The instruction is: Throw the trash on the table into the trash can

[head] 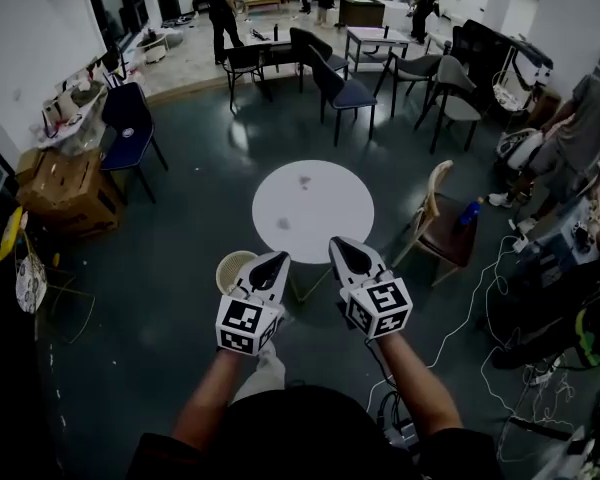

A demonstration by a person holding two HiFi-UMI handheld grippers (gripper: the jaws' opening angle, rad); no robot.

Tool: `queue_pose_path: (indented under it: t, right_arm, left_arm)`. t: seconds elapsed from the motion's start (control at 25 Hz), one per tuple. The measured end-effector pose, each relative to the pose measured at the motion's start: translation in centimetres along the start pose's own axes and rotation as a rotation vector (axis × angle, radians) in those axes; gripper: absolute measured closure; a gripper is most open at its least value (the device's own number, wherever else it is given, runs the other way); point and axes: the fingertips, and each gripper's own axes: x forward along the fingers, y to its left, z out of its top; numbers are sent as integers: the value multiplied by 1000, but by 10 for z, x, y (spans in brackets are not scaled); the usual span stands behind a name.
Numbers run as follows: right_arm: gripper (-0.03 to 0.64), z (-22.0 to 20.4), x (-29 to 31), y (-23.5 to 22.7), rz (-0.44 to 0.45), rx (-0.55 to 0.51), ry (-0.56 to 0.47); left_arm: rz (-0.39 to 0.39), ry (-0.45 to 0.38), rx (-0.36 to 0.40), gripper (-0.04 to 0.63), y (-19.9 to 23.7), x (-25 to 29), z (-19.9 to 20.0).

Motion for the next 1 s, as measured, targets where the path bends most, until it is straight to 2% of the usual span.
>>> queue_pose_path:
  t: [0.68,1.0]
  right_arm:
    - [598,18,167,-42,-120,-14,47]
    - [598,14,222,-41,-163,-34,70]
  left_arm:
    - [-102,21,-38,588,162,89,7]
    - [-160,32,-45,588,215,107,0]
